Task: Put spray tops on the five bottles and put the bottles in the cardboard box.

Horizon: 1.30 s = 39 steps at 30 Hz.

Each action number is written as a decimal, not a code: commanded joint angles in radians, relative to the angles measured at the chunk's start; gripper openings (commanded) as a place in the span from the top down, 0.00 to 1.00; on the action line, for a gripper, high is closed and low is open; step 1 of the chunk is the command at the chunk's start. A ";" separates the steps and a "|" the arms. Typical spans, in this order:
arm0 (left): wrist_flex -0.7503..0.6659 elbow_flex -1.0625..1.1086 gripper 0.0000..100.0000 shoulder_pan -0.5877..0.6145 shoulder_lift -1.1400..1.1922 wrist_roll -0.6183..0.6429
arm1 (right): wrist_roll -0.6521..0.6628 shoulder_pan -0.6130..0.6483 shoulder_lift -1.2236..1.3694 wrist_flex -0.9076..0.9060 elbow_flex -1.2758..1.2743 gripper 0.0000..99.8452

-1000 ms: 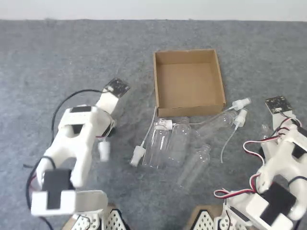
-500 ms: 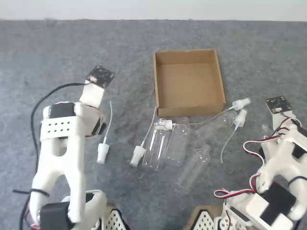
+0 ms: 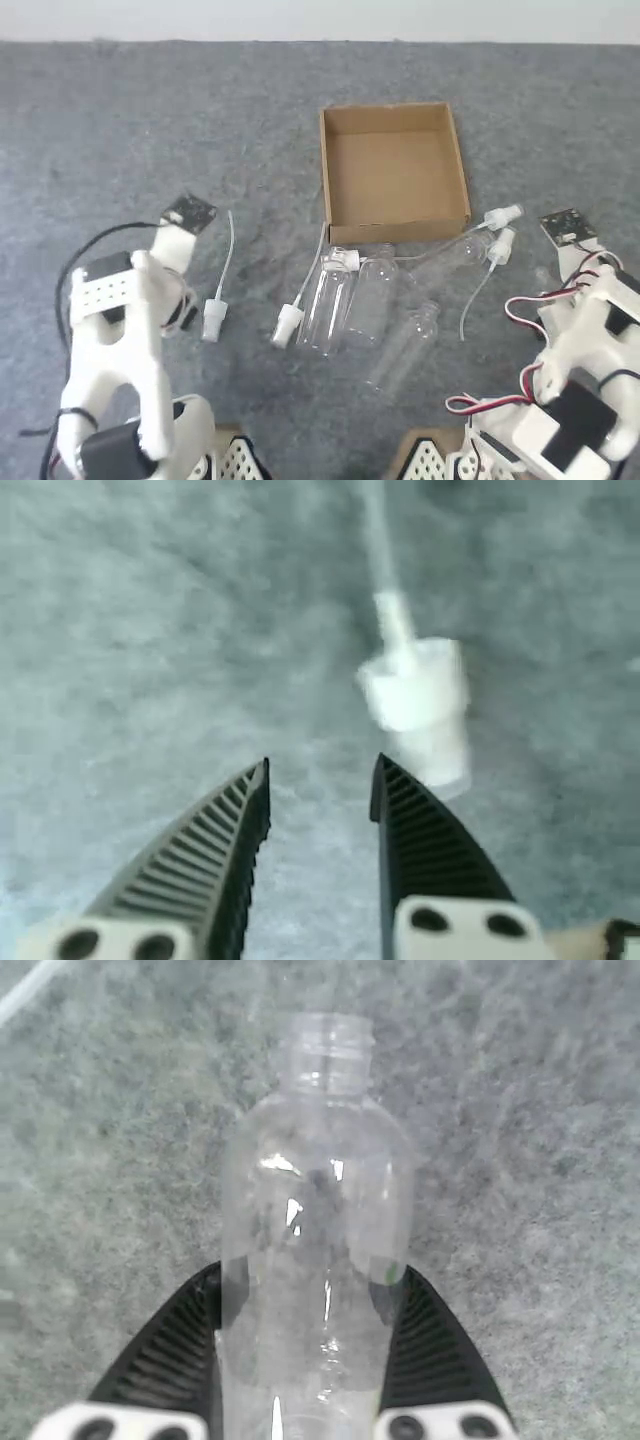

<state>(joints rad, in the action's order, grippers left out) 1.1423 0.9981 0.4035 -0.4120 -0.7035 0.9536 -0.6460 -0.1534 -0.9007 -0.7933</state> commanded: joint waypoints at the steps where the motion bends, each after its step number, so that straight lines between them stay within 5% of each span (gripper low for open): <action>1: -0.057 0.073 0.85 -0.104 -0.040 0.014 | 0.012 -0.005 -0.064 -0.002 0.002 0.99; 9: -0.184 0.068 0.85 -0.407 -0.041 0.427 | 0.012 -0.008 -0.064 -0.010 0.000 0.99; 15: -0.163 -0.097 0.85 -0.453 -0.040 0.572 | 0.012 -0.010 -0.064 -0.010 0.000 0.99; 20: -0.100 -0.203 0.84 -0.460 -0.040 0.417 | 0.012 -0.010 -0.064 -0.010 0.000 0.99; 27: -0.107 -0.236 0.84 -0.462 0.032 0.023 | 0.012 -0.004 -0.064 -0.012 -0.002 0.99; 39: -0.133 -0.398 0.84 -0.534 0.400 -0.152 | 0.012 -0.010 -0.062 -0.012 -0.002 0.99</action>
<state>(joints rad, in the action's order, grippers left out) 1.0242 0.6790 -0.0813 -0.0606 -0.8401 0.9536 -0.6460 -0.1550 -0.9007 -0.7933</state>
